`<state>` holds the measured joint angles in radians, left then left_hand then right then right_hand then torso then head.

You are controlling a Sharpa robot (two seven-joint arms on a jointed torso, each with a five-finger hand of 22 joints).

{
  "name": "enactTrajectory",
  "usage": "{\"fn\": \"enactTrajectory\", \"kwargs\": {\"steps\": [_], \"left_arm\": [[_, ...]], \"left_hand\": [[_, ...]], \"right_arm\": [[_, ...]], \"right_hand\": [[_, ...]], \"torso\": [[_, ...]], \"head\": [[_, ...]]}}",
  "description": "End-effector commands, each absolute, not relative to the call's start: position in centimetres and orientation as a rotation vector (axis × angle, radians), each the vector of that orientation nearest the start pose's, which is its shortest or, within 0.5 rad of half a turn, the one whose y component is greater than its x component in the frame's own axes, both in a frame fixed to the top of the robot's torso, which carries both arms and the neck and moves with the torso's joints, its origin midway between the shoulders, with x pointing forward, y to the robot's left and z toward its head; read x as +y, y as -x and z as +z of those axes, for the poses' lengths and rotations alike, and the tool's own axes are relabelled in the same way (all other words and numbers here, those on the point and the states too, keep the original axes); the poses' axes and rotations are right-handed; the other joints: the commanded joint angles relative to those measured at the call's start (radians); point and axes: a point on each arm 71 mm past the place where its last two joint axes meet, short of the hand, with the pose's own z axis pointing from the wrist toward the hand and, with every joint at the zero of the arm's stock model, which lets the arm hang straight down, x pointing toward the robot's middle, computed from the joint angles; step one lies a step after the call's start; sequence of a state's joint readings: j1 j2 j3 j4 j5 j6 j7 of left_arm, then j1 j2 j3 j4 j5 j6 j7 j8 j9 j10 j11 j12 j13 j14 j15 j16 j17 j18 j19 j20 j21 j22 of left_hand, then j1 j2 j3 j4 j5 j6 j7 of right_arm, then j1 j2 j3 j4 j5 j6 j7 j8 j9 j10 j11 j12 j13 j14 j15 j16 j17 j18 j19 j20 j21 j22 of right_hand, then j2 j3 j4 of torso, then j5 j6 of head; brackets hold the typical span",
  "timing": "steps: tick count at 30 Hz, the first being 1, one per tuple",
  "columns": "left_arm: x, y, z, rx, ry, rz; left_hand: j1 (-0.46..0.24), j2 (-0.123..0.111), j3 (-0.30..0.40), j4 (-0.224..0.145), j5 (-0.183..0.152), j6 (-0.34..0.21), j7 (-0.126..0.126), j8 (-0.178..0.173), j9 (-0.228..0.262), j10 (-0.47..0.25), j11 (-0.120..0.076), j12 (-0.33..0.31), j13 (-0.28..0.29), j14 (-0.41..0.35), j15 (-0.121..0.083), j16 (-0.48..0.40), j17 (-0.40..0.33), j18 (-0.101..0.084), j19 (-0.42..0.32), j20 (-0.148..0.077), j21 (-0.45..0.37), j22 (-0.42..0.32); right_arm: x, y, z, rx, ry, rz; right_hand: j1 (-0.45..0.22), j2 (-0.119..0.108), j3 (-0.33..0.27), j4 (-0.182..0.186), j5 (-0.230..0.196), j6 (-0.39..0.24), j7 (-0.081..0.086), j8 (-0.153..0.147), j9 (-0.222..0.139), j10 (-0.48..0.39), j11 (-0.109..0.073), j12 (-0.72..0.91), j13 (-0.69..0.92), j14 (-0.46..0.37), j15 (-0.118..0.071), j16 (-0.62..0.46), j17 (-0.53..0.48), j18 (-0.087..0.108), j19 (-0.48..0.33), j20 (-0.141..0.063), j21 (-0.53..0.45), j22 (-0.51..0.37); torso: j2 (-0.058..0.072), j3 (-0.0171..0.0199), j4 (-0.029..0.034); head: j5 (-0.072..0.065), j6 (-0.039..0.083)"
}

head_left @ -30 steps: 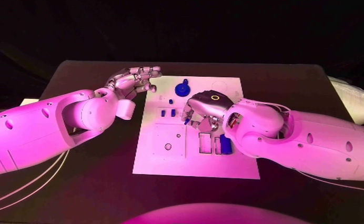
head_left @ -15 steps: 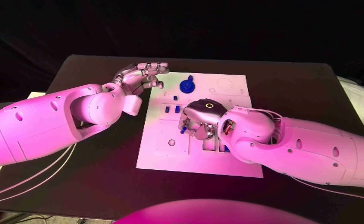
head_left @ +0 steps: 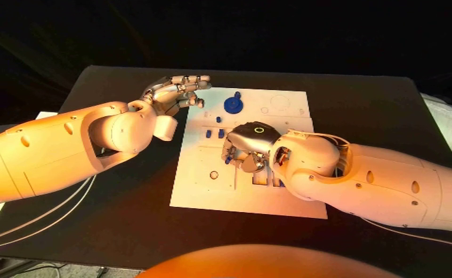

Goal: Assemble the parts on the task board

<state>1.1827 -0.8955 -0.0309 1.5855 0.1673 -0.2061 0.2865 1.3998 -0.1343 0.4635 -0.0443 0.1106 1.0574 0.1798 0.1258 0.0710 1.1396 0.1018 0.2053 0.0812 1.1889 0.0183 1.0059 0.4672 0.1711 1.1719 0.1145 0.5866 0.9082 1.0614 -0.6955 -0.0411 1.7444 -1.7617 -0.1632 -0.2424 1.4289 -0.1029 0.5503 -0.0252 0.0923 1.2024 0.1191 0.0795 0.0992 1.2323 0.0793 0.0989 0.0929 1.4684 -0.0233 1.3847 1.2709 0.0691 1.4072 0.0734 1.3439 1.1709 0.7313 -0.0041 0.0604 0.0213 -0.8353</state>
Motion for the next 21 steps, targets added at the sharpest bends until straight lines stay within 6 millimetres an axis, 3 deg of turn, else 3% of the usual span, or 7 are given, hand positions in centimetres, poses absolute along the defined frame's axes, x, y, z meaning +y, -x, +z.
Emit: {"fn": "enactTrajectory", "kwargs": {"steps": [1,14,21], "left_arm": [[20.96,-47.28,-18.71,1.526,1.348,-1.665],[20.86,-47.23,-18.70,1.532,1.346,-1.666],[20.87,-47.24,-18.72,1.535,1.346,-1.665]], "left_hand": [[0.006,0.006,-0.002,-0.001,-0.002,-0.001,-0.006,0.003,-0.001,0.000,-0.003,0.003,0.001,0.002,-0.007,-0.007,-0.001,0.012,-0.001,-0.004,-0.004,-0.002],[0.006,0.006,-0.002,-0.001,-0.002,-0.001,-0.006,0.003,-0.001,0.000,-0.003,0.003,0.001,0.002,-0.007,-0.007,-0.001,0.012,-0.001,-0.004,-0.004,-0.002],[0.006,0.007,-0.004,-0.002,-0.002,-0.001,-0.006,0.003,-0.001,-0.001,-0.003,0.004,0.001,0.002,-0.007,-0.007,-0.002,0.012,-0.001,-0.004,-0.004,-0.002]], "right_arm": [[-6.86,-39.09,-22.65,1.765,0.595,0.730],[-6.40,-39.24,-23.22,1.796,0.621,0.687],[-6.49,-39.35,-23.29,1.796,0.610,0.684]], "right_hand": [[-0.007,0.003,0.007,0.000,0.006,-0.001,0.004,0.005,0.002,0.032,-0.024,0.000,0.000,0.051,-0.004,0.002,0.000,0.011,0.007,0.001,0.004,-0.001],[-0.030,0.000,0.002,0.000,0.002,-0.009,0.008,-0.002,0.003,0.022,-0.020,-0.015,-0.004,0.050,0.000,0.001,-0.004,0.012,0.005,0.004,0.001,-0.005],[-0.070,-0.031,-0.005,0.002,0.031,-0.095,0.040,-0.019,-0.017,-0.108,0.017,-0.038,-0.032,0.045,0.031,-0.008,-0.019,0.015,-0.006,0.027,-0.013,-0.027]], "torso": [[0.000,-0.0009,0.0002],[0.000,-0.0012,0.0005],[0.000,-0.0008,-0.0001]], "head": [[0.000,-0.003],[-0.001,-0.006],[-0.002,-0.008]]}}
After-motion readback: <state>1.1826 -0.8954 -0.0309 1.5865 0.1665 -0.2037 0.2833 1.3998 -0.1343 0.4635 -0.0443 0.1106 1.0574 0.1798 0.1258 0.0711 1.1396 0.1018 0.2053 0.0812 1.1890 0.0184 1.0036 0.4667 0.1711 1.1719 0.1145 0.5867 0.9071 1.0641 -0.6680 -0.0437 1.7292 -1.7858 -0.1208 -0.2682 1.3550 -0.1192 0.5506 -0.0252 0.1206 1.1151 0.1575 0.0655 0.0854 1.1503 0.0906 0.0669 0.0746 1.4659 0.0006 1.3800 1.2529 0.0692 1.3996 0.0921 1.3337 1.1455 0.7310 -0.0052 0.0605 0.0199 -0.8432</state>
